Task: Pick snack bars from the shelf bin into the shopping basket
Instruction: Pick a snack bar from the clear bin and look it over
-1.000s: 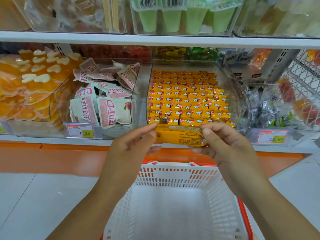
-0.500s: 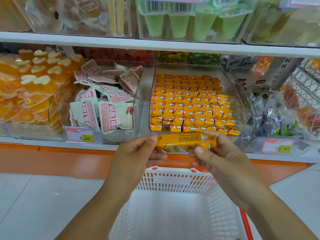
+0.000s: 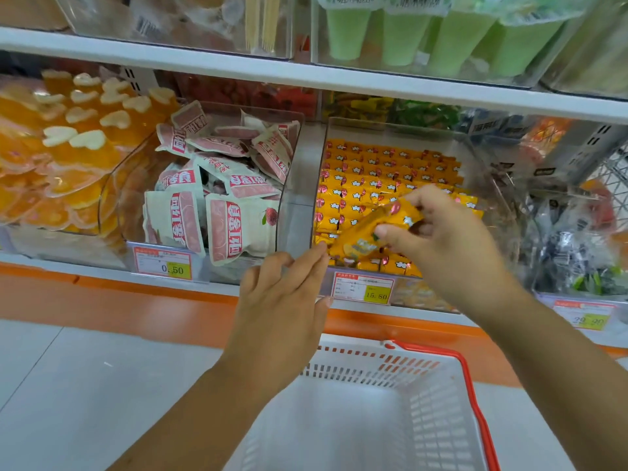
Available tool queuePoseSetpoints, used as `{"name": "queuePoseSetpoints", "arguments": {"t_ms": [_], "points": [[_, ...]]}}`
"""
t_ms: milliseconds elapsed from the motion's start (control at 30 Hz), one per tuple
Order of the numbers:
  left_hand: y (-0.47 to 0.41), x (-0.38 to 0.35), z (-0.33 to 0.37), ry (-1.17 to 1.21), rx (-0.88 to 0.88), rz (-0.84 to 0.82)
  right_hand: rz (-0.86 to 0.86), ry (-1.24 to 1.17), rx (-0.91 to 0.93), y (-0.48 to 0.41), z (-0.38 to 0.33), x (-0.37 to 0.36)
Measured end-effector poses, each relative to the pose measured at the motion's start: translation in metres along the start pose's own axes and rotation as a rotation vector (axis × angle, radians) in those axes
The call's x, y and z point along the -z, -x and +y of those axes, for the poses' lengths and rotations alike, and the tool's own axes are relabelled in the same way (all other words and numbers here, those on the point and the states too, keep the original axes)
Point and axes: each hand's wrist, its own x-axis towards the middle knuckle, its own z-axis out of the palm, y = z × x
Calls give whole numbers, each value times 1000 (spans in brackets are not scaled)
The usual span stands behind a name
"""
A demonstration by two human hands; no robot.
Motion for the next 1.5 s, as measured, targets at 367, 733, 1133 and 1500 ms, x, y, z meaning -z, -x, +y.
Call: {"name": "queuePoseSetpoints", "arguments": {"t_ms": [367,733,1133,1500], "points": [[-2,3,4,27,25,-34,-466,559,172,-32,-1,-19],[-6,-4,27,193,-17,-8,-343,468,81,-21,15,-5],[-15,-1,31,166,32,-173,31,359,166,-9,19,-8],[9,57,68,1317,465,-314,352,-731,-117,120,-3,8]]}}
